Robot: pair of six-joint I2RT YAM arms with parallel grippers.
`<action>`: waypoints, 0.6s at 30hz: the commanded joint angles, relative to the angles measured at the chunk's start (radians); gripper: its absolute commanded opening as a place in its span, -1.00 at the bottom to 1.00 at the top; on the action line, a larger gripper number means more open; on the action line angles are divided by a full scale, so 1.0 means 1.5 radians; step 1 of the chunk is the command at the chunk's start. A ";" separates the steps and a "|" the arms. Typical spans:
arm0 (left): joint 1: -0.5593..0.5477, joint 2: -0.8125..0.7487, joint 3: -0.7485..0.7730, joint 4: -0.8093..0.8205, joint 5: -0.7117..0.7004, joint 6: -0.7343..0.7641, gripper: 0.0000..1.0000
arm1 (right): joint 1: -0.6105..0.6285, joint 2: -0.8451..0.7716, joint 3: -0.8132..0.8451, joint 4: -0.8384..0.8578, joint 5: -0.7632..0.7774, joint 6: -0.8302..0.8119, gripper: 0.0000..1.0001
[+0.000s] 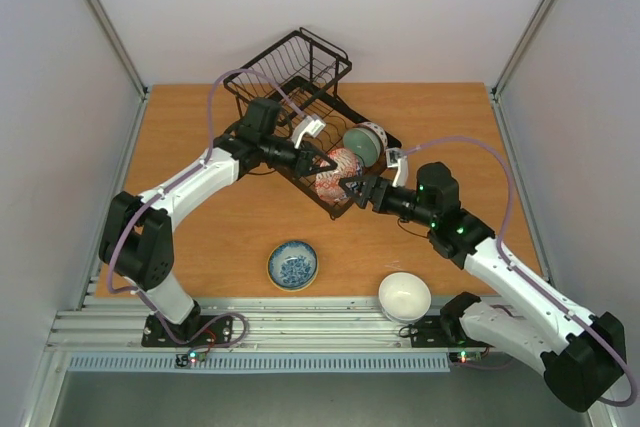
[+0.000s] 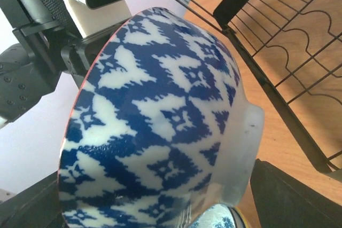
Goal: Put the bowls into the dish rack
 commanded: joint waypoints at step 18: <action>-0.001 -0.022 0.019 -0.013 -0.119 0.031 0.17 | 0.001 0.101 0.292 -0.333 0.138 -0.277 -0.97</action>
